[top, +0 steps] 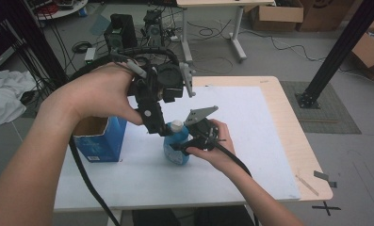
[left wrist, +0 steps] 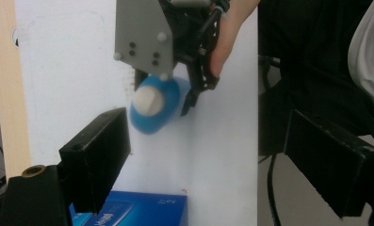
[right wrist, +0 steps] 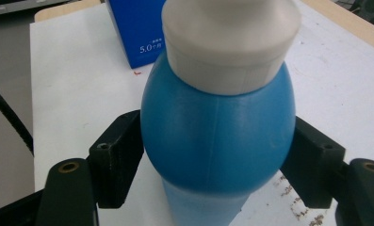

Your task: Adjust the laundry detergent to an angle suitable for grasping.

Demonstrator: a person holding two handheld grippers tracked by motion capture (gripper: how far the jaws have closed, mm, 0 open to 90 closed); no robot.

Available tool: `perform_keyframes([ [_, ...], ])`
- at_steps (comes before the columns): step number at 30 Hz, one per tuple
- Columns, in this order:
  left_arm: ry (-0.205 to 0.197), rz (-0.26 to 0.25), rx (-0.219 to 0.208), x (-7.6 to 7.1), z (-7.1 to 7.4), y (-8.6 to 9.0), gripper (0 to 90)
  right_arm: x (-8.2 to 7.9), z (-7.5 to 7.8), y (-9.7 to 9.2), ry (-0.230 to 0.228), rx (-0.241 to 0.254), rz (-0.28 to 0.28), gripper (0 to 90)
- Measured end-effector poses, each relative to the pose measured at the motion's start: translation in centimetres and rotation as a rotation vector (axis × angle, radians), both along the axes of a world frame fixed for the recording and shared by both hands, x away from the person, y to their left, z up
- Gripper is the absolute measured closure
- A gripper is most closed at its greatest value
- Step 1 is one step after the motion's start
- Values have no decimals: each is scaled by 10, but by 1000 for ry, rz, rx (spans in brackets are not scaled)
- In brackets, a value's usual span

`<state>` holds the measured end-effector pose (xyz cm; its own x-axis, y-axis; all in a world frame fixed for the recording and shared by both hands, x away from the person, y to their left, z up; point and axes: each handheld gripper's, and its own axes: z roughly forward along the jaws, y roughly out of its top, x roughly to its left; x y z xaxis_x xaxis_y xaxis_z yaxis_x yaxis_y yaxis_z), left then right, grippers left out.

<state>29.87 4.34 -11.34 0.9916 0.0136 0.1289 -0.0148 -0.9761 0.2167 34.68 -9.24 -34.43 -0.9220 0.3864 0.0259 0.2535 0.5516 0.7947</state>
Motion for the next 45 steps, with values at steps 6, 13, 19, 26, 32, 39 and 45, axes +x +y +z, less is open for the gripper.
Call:
perform_keyframes([
  [6,0,3,-1,0,0,1,157,0,-4,2,-3,-6,-12,297],
  [13,3,3,-3,2,-1,1,157,1,-6,5,-12,-18,-25,321],
  [19,5,5,2,3,-3,1,157,1,-9,8,-18,-25,-27,406],
  [26,6,4,4,3,-3,0,157,0,-9,9,-34,-32,-32,416],
  [32,5,5,4,3,-3,0,157,-1,-7,10,-54,-45,-31,427],
  [39,4,6,6,4,-2,-1,157,1,-7,7,-61,-36,-30,435],
  [45,4,7,4,4,-1,-1,157,4,-7,5,-63,-26,-5,437],
])
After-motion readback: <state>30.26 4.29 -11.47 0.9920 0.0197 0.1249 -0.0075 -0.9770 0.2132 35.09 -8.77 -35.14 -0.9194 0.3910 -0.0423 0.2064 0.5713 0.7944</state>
